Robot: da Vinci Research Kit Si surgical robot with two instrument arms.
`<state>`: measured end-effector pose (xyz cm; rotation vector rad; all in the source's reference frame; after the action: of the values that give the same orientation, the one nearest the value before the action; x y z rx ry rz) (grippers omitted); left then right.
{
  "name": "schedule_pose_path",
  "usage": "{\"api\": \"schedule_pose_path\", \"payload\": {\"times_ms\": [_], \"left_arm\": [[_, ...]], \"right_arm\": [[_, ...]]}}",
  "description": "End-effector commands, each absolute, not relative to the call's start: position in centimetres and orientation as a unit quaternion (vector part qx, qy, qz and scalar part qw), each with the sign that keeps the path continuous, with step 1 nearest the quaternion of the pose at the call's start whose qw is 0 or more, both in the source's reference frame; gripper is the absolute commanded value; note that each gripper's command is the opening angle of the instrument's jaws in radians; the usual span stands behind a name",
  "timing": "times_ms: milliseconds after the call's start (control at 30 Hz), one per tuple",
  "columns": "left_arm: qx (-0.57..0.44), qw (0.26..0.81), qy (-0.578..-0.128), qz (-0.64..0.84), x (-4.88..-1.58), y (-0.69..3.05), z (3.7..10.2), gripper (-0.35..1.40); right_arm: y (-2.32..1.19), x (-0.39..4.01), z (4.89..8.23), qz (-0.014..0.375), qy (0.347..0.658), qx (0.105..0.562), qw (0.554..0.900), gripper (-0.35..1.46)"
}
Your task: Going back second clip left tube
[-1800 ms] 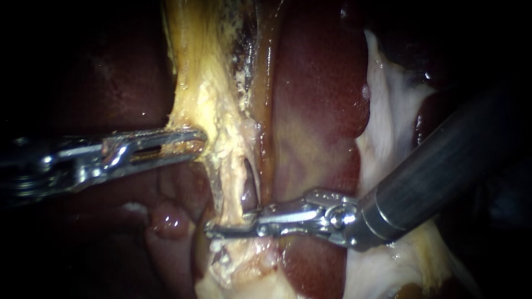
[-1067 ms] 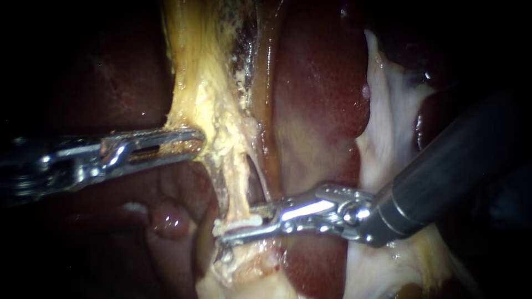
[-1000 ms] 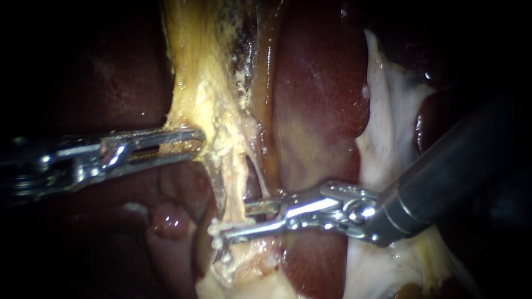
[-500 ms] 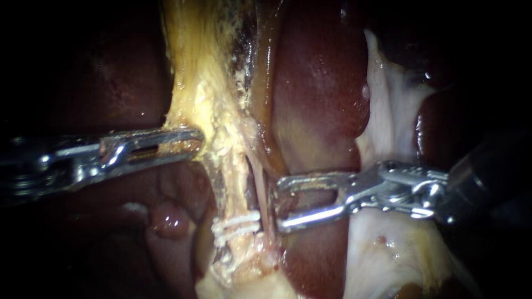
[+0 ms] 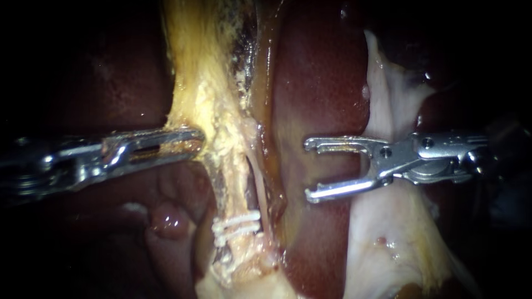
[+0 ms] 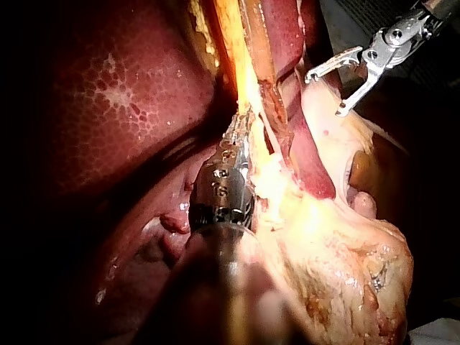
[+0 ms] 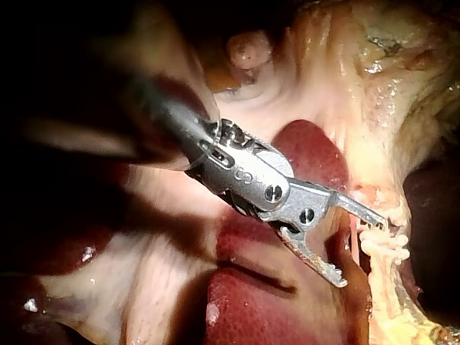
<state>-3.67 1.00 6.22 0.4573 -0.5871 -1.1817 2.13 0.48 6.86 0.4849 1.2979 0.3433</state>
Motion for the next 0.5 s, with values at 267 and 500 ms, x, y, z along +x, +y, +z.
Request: {"api": "schedule_pose_path", "payload": {"times_ms": [267, 500], "left_arm": [[0.217, 0.775, -0.254, -0.537, -3.78, 1.0, 6.73, -0.35], [0.221, 0.776, -0.25, -0.536, -3.89, 0.96, 6.77, -0.35]], "right_arm": [[0.48, 2.08, 6.85, 0.15, 0.597, 0.219, 0.757, 0.6], [0.5, 2.05, 6.83, 0.146, 0.598, 0.216, 0.758, 0.6]]}}
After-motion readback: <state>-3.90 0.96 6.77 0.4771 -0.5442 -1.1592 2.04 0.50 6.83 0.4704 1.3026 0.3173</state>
